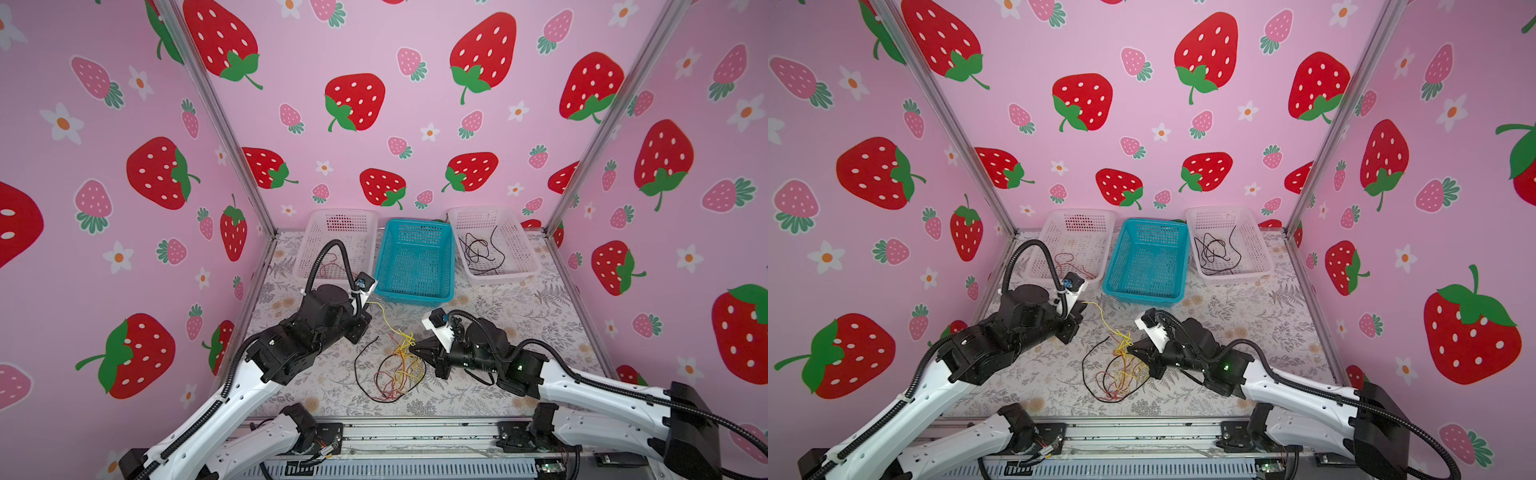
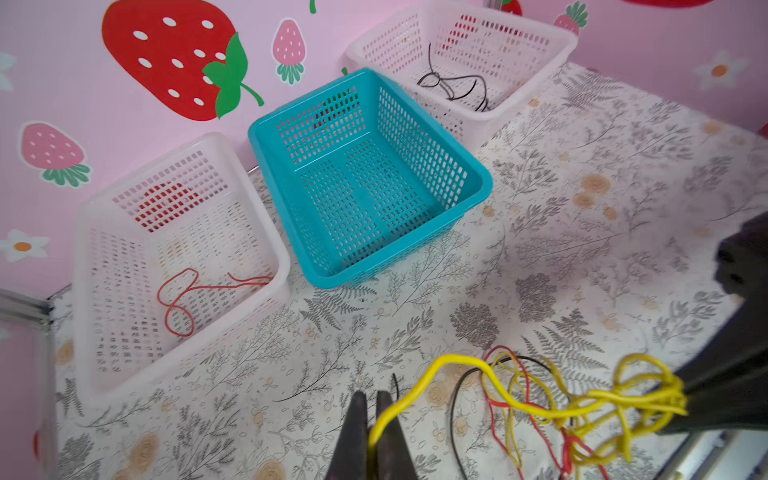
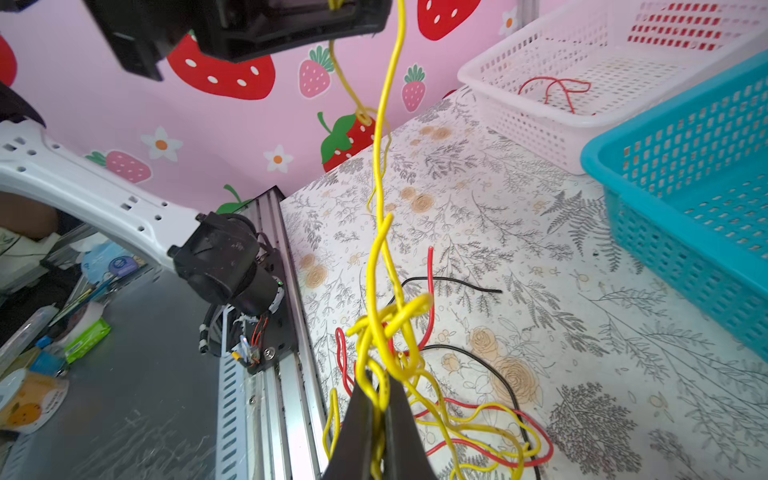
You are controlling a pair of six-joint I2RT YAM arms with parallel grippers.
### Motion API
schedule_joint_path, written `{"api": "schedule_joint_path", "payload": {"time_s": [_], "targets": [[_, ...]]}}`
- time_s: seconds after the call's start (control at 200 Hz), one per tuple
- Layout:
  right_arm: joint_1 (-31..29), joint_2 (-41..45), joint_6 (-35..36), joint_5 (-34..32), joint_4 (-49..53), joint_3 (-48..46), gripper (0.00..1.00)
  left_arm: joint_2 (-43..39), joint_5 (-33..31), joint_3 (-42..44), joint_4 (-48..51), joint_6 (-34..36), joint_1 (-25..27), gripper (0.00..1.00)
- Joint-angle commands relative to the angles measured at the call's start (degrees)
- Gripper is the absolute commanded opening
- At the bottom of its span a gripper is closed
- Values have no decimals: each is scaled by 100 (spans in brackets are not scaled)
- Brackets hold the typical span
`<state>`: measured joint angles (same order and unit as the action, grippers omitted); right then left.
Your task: Untangle the cables
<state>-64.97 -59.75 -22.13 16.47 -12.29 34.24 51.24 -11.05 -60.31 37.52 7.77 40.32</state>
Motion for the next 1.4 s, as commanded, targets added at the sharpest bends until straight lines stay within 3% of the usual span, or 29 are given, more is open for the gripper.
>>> {"api": "schedule_joint_path", "payload": {"time_s": [0.0, 0.11, 0.23, 0.41, 0.48, 0.615, 0.72, 1.0, 1.271, 1.396], "targets": [[-11, -55, 98, 801, -171, 23, 0, 35, -970, 42, 85, 714, 26, 0], [-16, -193, 20, 1209, -347, -82, 0, -19, -1368, 292, -143, 1026, 69, 0], [-16, -239, 5, 1016, -243, -165, 0, -253, -1783, 471, -523, 1423, 60, 0], [-16, -302, 18, 805, 32, -316, 0, -640, -1683, 630, -611, 2336, 66, 0], [-16, -361, 126, 485, 387, -227, 0, -676, -1361, 622, -380, 2416, 64, 0], [-23, -450, 423, 248, 905, 75, 0, -769, -173, 637, -11, 2499, 79, 0], [-66, -507, 662, 73, 1337, 364, 0, -682, 60, 590, 255, 2870, 202, 0], [-112, -787, 816, -860, 2190, 699, 0, -568, 1387, -16, 715, 3389, 286, 0], [-121, -1308, 735, -759, 1800, 649, 0, -765, 3194, -250, -30, 2385, 284, 0], [-122, -1584, 802, -693, 1643, 725, 0, -729, 3630, -442, -62, 2003, 278, 0]]}}
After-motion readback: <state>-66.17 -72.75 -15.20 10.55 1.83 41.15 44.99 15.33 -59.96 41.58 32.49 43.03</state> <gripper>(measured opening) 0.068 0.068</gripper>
